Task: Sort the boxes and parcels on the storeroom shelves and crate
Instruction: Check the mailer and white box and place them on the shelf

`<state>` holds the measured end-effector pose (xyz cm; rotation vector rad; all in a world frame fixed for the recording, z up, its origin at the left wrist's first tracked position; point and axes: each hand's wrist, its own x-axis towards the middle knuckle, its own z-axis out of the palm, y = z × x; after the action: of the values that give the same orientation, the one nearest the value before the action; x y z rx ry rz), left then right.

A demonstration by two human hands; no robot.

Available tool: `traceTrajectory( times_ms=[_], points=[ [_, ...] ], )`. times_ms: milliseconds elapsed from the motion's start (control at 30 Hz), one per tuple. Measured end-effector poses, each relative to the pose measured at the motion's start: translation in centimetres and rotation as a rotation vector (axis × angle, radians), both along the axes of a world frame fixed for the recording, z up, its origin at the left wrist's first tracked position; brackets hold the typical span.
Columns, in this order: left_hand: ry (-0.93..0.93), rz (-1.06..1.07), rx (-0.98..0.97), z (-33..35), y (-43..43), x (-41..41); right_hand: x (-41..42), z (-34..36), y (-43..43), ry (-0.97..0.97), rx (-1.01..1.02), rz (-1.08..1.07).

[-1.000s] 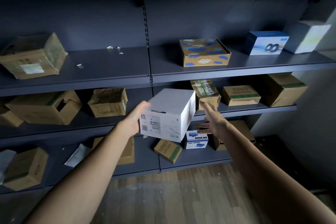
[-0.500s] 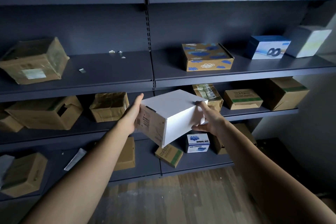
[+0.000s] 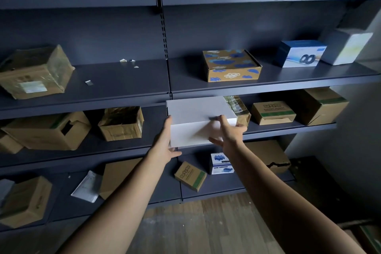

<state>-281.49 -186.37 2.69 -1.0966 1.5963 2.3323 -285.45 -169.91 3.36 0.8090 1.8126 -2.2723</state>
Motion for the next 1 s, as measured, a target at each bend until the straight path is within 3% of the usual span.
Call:
traceTrajectory(
  times_ms=[100,267,400,733,900,1000],
  points=[
    [-0.016,0.016,-0.008,-0.4,0.9,0.0,0.5,-0.3,-0.3,-0.031,0.085,0.061],
    [0.059,0.067,-0.029,-0.9,-0.8,-0.4,0.6,-0.7,1.7,-0.102,0.16,0.338],
    [-0.02,0.048,-0.042,-0.7,-2.2,-0.1,-0.5,-1.2,4.2,0.003,0.176,0.37],
    [-0.064,-0.018,-0.052,-1.1,-3.4,0.4,-0.2,-0.9,6.4,0.37,0.455,0.586],
    [-0.057,-0.089,-0.174,-1.0,-3.6,0.9,0.0,-0.6,5.7,0.254,0.48,0.494],
    [0.058,-0.064,-0.152,-1.3,-3.3,0.8,0.0,-0.7,5.3,0.139,0.48,0.449]
  ],
)
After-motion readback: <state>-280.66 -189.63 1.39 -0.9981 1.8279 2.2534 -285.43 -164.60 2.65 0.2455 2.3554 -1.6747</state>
